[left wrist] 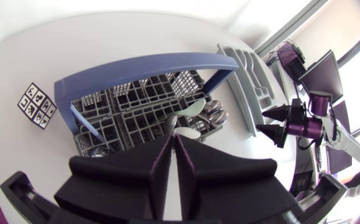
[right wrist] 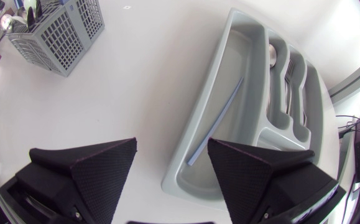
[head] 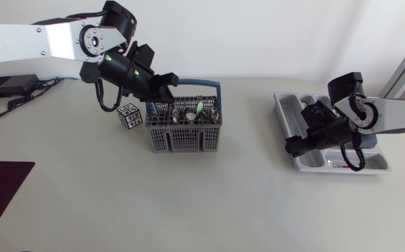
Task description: Transfer all utensils from the basket to the drawer tray.
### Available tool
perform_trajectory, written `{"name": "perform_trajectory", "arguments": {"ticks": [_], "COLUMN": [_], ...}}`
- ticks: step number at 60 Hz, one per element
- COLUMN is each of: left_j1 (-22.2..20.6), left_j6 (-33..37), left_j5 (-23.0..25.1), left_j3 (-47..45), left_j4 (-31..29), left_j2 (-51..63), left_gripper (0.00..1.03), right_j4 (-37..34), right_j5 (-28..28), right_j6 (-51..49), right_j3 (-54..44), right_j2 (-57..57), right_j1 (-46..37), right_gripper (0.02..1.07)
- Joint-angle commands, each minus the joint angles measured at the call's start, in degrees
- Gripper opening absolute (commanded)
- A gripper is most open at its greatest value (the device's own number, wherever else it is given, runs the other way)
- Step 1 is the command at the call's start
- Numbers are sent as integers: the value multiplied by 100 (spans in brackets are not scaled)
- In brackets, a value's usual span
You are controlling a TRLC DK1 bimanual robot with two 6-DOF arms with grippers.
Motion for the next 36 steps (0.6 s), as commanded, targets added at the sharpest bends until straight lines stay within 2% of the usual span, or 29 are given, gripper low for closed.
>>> {"name": "perform_trajectory", "arguments": {"ticks": [1, 20, 28, 36], "left_j1": [55, 28, -7, -68], "left_j6": [-195, -151, -116, 42], "left_j5": [140, 210, 210, 69], "left_j3": [-167, -369, -431, -492], "left_j4": [-83, -171, -285, -355], "left_j2": [-237, -589, -589, -606], "left_gripper": [10, 12, 30, 36], "right_j4": [19, 1, 10, 28], "right_j5": [44, 62, 70, 79], "right_j6": [148, 174, 183, 183], "right_j3": [-150, -212, -238, -264], "right_j2": [-125, -195, -204, -204], "right_j1": [54, 107, 133, 142], "right_gripper": [85, 85, 85, 85]}}
